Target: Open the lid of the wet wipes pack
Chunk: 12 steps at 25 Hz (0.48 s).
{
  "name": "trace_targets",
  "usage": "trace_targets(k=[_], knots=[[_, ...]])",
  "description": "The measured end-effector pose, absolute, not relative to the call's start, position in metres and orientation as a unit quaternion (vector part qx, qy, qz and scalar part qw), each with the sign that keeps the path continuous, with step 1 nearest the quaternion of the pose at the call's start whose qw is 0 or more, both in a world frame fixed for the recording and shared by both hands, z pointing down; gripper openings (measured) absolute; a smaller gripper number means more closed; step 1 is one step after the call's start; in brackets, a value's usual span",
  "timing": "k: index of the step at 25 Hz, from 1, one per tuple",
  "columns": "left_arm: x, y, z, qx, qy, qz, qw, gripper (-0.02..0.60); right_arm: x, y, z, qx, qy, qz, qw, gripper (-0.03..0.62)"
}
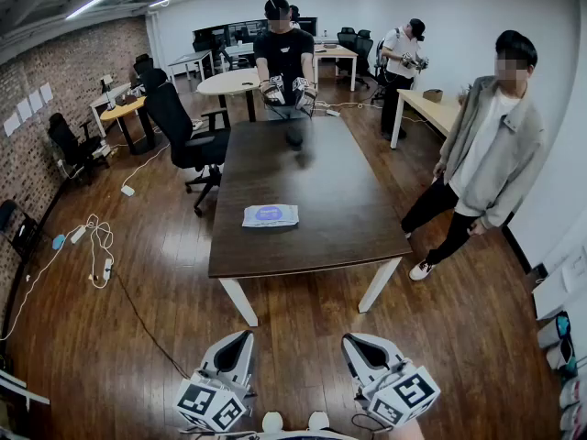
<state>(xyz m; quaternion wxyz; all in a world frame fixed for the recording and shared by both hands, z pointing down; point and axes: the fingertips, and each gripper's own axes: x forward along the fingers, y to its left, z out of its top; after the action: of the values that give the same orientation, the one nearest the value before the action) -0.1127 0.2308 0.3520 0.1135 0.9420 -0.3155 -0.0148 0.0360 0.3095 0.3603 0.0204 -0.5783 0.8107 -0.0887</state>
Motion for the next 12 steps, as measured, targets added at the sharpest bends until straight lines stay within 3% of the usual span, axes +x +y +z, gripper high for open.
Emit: trace_targets(k=[12], knots=[[-0.095,0.233,0.359,0.941,-0.318,-0.013,0.118,0.0,0.052,0.312,0.366,-0.573,0.815,-0.091,0.018,0.005]])
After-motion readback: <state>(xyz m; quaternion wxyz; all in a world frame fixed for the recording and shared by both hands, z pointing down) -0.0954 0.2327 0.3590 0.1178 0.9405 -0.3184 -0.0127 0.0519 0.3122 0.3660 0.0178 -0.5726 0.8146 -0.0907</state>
